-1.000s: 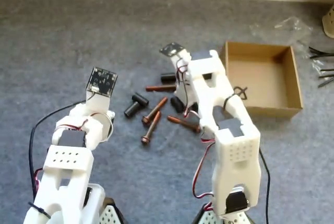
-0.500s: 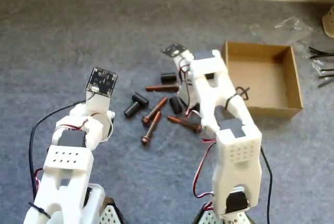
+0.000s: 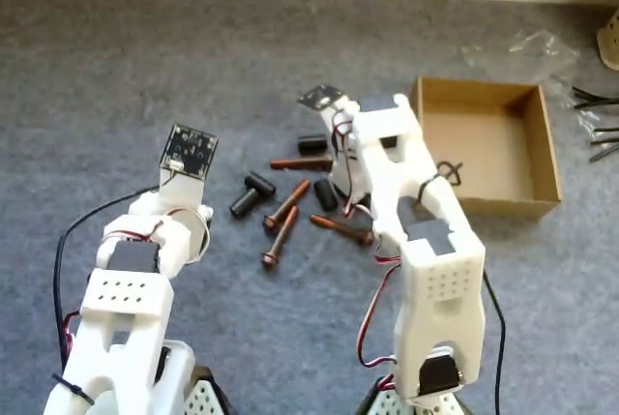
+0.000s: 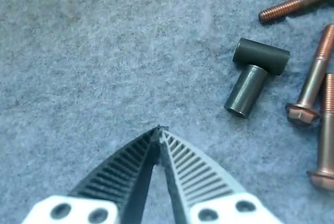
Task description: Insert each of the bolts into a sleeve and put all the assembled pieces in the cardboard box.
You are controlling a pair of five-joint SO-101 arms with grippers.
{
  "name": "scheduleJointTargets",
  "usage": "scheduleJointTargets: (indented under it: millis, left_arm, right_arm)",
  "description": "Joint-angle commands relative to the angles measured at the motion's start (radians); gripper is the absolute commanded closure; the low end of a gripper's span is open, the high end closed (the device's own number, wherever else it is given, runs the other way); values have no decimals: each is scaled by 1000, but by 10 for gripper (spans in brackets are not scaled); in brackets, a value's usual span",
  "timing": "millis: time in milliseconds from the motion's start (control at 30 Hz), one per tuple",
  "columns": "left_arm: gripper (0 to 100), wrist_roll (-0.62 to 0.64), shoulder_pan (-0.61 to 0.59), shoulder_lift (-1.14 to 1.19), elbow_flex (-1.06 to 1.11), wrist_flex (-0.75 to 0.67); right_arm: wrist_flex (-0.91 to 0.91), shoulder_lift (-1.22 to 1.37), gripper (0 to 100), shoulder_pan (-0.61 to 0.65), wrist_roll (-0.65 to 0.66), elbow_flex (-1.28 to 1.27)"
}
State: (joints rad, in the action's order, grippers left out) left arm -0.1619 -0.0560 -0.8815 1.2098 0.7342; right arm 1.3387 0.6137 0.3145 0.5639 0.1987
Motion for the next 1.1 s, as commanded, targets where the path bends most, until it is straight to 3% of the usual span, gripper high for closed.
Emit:
scheduleJointTargets:
  millis: [0, 767, 900, 1067]
  left_arm:
    - [989, 6, -8, 2, -2, -20]
    - [989, 6, -7, 7, -2, -20]
    - [989, 6, -5, 7, -2, -20]
    - [989, 6, -5, 7, -2, -20]
  right_arm:
    - [4, 15, 918, 1, 21, -15]
    - [5, 18, 919, 10, 18, -15]
    - [-4, 13, 919, 28, -84, -13]
    - [-1, 15, 919, 44, -87, -13]
